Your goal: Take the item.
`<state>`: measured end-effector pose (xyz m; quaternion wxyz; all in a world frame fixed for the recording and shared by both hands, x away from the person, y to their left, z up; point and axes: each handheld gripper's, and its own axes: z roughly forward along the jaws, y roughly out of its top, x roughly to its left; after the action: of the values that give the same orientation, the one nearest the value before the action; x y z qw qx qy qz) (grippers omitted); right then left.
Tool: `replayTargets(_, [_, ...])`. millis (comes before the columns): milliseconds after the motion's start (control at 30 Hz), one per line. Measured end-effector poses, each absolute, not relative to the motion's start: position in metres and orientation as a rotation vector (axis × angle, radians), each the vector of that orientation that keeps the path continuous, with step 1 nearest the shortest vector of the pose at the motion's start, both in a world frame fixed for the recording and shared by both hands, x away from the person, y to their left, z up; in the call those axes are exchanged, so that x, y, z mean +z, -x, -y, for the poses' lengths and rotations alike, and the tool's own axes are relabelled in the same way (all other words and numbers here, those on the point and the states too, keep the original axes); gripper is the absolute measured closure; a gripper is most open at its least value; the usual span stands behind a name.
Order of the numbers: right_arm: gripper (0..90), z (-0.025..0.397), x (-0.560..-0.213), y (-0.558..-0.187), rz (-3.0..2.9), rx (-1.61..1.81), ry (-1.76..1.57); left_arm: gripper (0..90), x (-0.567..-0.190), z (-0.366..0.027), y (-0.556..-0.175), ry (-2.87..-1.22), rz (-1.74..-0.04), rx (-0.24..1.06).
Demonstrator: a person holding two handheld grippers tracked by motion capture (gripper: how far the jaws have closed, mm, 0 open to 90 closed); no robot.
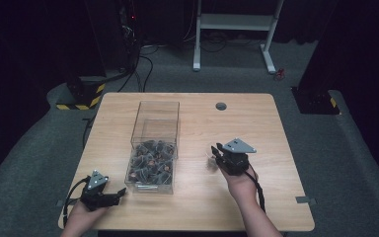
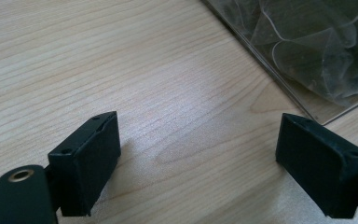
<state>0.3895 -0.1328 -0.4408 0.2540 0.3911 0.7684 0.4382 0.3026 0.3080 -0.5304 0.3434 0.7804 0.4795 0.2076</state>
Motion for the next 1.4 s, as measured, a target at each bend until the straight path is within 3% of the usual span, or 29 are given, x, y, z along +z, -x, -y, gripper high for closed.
replayTargets(333, [56.3, 0.135, -0.438, -0.384, -2.074, 1.210, -1.077, 14.2, -0.530, -0.308, -0.303, -2.028, -1.246, 0.540])
replayTargets(800, [43.5, 0.154, -0.444, -0.372, -2.049, 1.205, -1.111, 14.2, -0.530, -0.308, -0.303, -2.031, -1.243, 0.542])
replayTargets(1400, [38.7, 0.195, -0.475, -0.346, -2.025, 1.148, -1.193, 14.2, -0.530, -0.308, -0.303, -2.031, -1.243, 0.542])
